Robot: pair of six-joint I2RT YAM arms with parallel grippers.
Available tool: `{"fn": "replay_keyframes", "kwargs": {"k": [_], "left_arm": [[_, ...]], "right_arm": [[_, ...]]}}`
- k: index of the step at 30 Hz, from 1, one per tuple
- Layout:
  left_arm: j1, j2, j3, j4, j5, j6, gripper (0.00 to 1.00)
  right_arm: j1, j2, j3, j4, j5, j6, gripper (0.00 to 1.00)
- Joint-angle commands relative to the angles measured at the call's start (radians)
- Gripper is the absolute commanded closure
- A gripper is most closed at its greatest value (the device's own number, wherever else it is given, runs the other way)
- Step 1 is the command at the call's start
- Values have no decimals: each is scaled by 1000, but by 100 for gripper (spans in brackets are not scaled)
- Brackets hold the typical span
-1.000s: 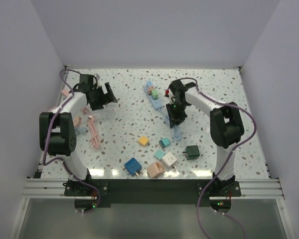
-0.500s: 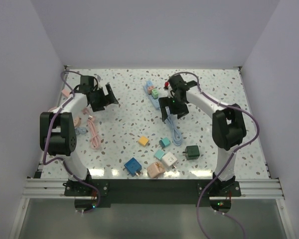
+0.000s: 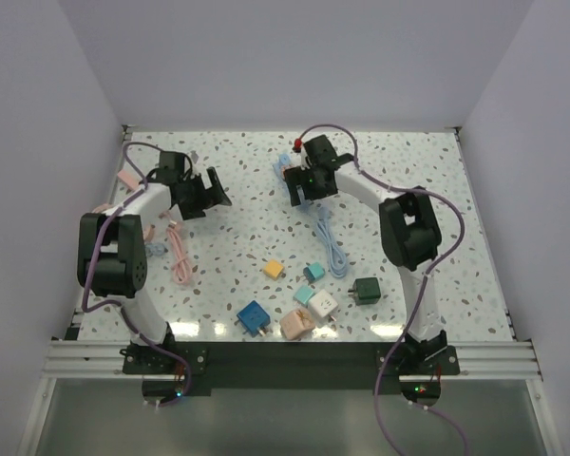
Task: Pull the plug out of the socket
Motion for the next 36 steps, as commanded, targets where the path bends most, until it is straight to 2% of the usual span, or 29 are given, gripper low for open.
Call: {"fn": "replay_keyframes", "kwargs": {"k": [1, 4, 8, 11, 14, 15, 19, 22, 24, 28, 32, 36], "left_arm": [[-4, -34, -14, 46, 22, -16, 0], [-4, -46, -23, 46, 18, -17, 0], [-6, -62, -43, 64, 27, -22, 0], [-10, -65, -58, 80, 38, -23, 0], [-20, -68, -80, 122, 67, -37, 0], [-24, -69, -100, 144, 80, -43, 0], [-44, -59, -126, 227, 130, -83, 0], [-59, -42, -132, 259, 137, -105, 0], [-69, -28, -132, 268, 131, -112, 0], [-73, -11, -138, 300, 133, -138, 0], [-75, 0, -157, 339, 162, -163, 0], [-75, 3, -184, 451, 217, -195, 0]], "right_arm": [[30, 48, 68, 118, 82, -46, 9], [31, 82, 92, 136, 100, -62, 11], [33, 129, 106, 129, 86, -55, 22], [37, 128, 95, 126, 54, -49, 34], [39, 102, 53, 127, 1, -32, 63], [37, 73, 17, 130, -24, -20, 80], [37, -21, -107, 175, -166, 23, 97], [52, -85, -205, 192, -228, 20, 100], [75, -133, -291, 221, -198, 15, 100], [138, -147, -329, 186, -171, -11, 100], [148, -180, -404, 236, -315, 72, 100], [125, -168, -368, 245, -493, 124, 100]]}}
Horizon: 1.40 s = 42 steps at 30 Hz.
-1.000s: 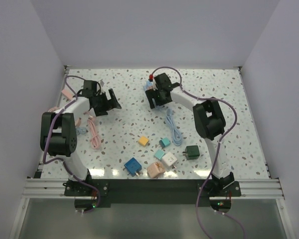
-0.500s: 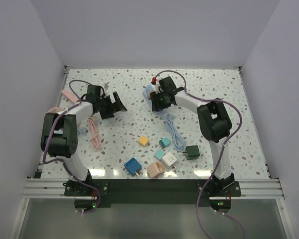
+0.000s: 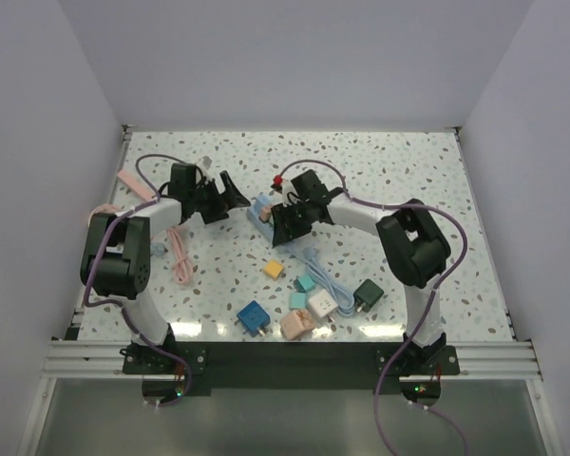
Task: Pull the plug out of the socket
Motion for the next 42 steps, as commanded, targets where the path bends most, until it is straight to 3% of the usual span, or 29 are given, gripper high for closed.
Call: {"fn": "replay_keyframes", "kwargs": {"k": [1, 7, 10, 15, 22, 27, 36, 42], "left_arm": [[-5, 3, -30, 171, 88, -64, 0], [-5, 20, -50, 225, 110, -116, 0], [-6, 31, -50, 207, 96, -128, 0], [-38, 78, -6, 153, 32, -137, 0], [-87, 155, 53, 148, -37, -241, 4], [-110, 181, 73, 136, -75, -297, 21], [-138, 228, 63, 203, -57, -351, 44], [-156, 267, 100, 214, -59, -363, 71]], "right_arm": [[-30, -21, 26, 4, -239, 88, 100], [-82, 24, 94, 12, -327, 150, 100], [-82, 39, 135, -74, -260, 108, 94], [-48, 15, 114, -105, -125, 36, 92], [-47, 1, 65, -16, -144, 111, 94], [-48, -27, 35, 54, -134, 195, 100], [-47, -24, 3, 163, -197, 285, 100], [-47, -21, 6, 162, -235, 272, 100]]}}
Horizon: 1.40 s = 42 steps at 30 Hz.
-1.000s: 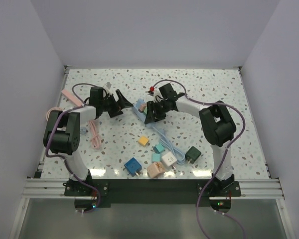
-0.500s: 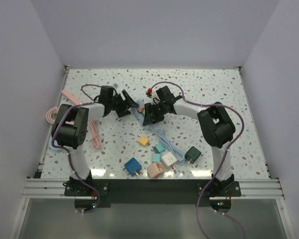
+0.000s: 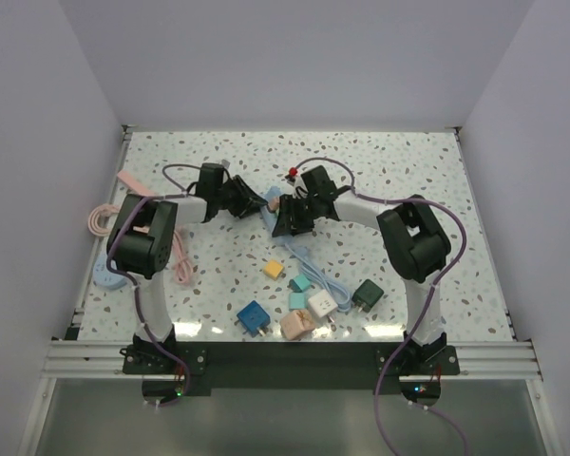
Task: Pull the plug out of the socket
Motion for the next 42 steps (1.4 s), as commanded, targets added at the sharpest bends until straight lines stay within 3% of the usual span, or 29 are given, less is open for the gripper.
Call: {"fn": "replay_keyframes", "kwargs": {"k": [1, 4, 6, 7, 9, 10, 11, 19, 22, 29, 38, 39, 40, 42], "left_arm": [[-28, 57, 24, 3, -28, 4, 78], [-29, 63, 33, 5, -31, 3, 89], [-29, 63, 38, 2, -36, 7, 94], [-29, 63, 41, -8, -40, 15, 97], [-29, 57, 45, -18, -46, 27, 100], [-29, 56, 49, -34, -53, 39, 100], [-29, 54, 52, -40, -53, 47, 100], [-29, 48, 67, -81, -53, 119, 100], [-29, 53, 82, -92, -47, 139, 100], [-29, 80, 131, -103, -2, 167, 100], [-29, 91, 194, -133, -4, 203, 100], [-29, 92, 203, -132, -2, 204, 100], [-29, 97, 207, -124, 12, 204, 100], [-29, 103, 220, -120, 27, 204, 100]], "right_arm": [[16, -54, 14, 54, -100, 6, 99], [16, -57, 16, 31, -93, -6, 88], [14, -69, 13, 19, -75, -8, 73], [16, -77, 13, 5, -61, -8, 52], [14, -108, 10, -5, -11, -5, 32], [11, -118, 7, -19, 6, -5, 7], [7, -131, 2, -22, 23, -6, 1], [-64, -142, 61, -70, 87, -28, 2], [-65, -100, 124, -107, 112, -75, 7], [-67, -1, 218, -131, 72, -127, 33], [-65, 0, 198, -179, 114, -178, 38], [-67, 4, 197, -174, 108, -177, 40], [-67, 9, 200, -171, 101, -170, 53], [-67, 32, 208, -161, 86, -160, 66]]}}
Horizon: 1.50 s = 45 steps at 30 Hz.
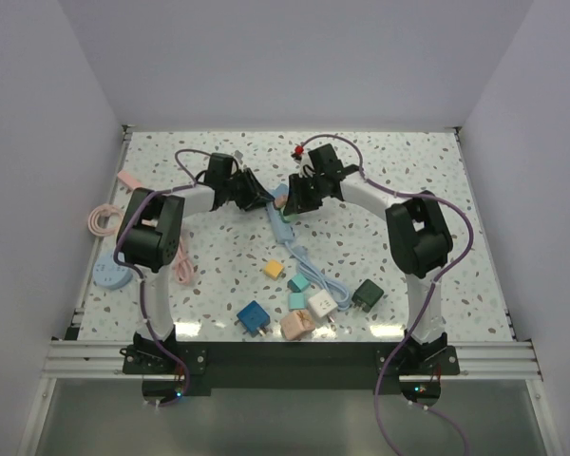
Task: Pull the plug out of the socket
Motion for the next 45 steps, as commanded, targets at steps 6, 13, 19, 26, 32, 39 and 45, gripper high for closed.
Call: {"fn": "replay_keyframes", "kwargs": {"k": [6, 13, 19, 26, 32, 39, 45], "left_arm": [[-2, 9, 51, 23, 28, 85, 92], [-2, 4, 54, 35, 48, 90, 86], [-8, -1, 61, 40, 48, 87, 85], [-8, -25, 61, 23, 32, 90, 74], [-8, -117, -13, -12, -82, 108, 11], [-26, -183, -151, 95, -61, 52, 0], [-81, -162, -202, 141, -39, 39, 18]], "right_arm": [[2, 53, 49, 1, -63, 21, 79], [2, 79, 57, -4, -89, 29, 61], [2, 101, 80, -4, -86, 35, 59], [-1, 94, 71, 23, -83, 76, 95], [-40, 41, 28, 99, -92, 186, 100], [-59, 41, 51, 128, -68, 257, 100], [-76, 27, 12, 181, -51, 332, 100]]}}
